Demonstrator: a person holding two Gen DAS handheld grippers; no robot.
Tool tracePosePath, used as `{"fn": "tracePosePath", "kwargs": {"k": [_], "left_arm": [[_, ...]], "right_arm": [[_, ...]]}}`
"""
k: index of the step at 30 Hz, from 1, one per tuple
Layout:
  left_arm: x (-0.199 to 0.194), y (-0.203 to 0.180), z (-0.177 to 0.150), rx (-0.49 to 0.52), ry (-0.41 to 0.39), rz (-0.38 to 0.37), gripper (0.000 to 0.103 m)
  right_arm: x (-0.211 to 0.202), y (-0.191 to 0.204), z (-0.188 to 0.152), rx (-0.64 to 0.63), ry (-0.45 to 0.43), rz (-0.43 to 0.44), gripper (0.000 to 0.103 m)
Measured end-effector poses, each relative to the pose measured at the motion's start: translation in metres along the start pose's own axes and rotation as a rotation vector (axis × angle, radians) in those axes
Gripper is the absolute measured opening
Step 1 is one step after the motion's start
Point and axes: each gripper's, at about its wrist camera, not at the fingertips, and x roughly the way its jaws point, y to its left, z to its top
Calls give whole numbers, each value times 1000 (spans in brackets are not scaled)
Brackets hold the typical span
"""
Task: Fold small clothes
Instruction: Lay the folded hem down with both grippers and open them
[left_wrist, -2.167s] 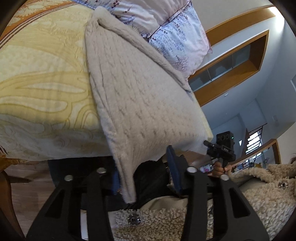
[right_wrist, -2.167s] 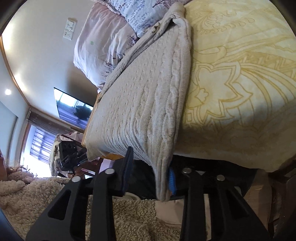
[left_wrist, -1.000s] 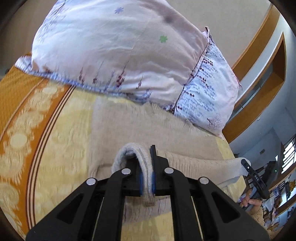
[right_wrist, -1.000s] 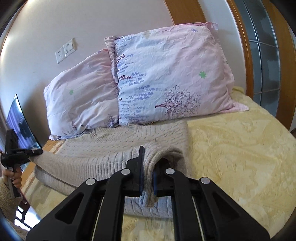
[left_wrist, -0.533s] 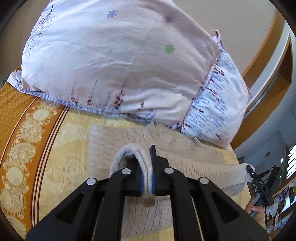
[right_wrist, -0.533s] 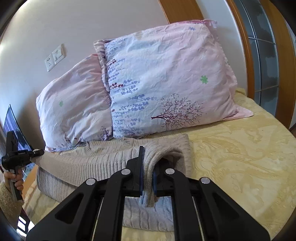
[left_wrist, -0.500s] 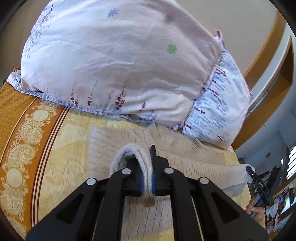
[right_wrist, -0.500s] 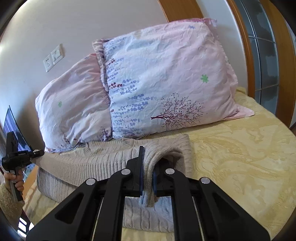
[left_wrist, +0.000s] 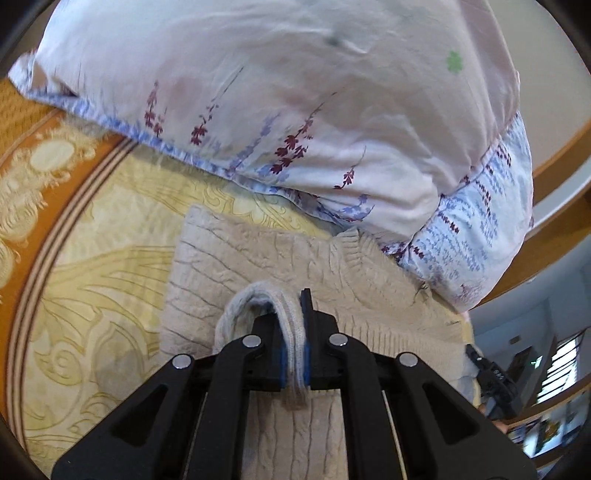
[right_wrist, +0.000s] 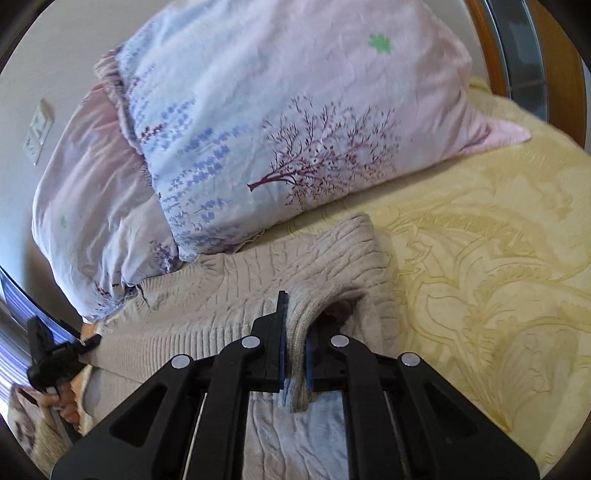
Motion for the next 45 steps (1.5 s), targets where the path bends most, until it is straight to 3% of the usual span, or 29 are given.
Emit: {"fn": "tracePosePath", "kwargs": {"k": [2,4,7,8,12,16,26,30,38,45], "left_arm": [[0,1,3,-27,-3,-25,12],[0,1,7,-55,-10,-58,21],[-7,-2,13,-97,-47,-88,47],[-12,-2,15,-102,-71,-87,53],[-37,-6,17,-76,-117,-78,54],[-55,-8,5,8,-115,-1,53],[-69,-17,-51,235,-74,152,48],[-67,-17,-64,266,-60,172,45],[-55,-13,-76,289,-31,231,24],[-52,-6,-77,260,-19,244,21]], "right_arm": [[6,-2,8,56,28,28,17],[9,-4,17,124,34,84,48],[2,-1,26,162,-23,133,60],[-5,1,28,156,-48,135,60],[-34,7,24,101,-104,107,60],[-65,4,10,27,-143,32,58],[-82,-12,-34,-96,-62,-56,47],[-76,-11,-43,-145,-39,-88,45],[-67,-7,-52,-199,-18,-119,28],[-68,-5,-53,-220,-23,-144,24]]}}
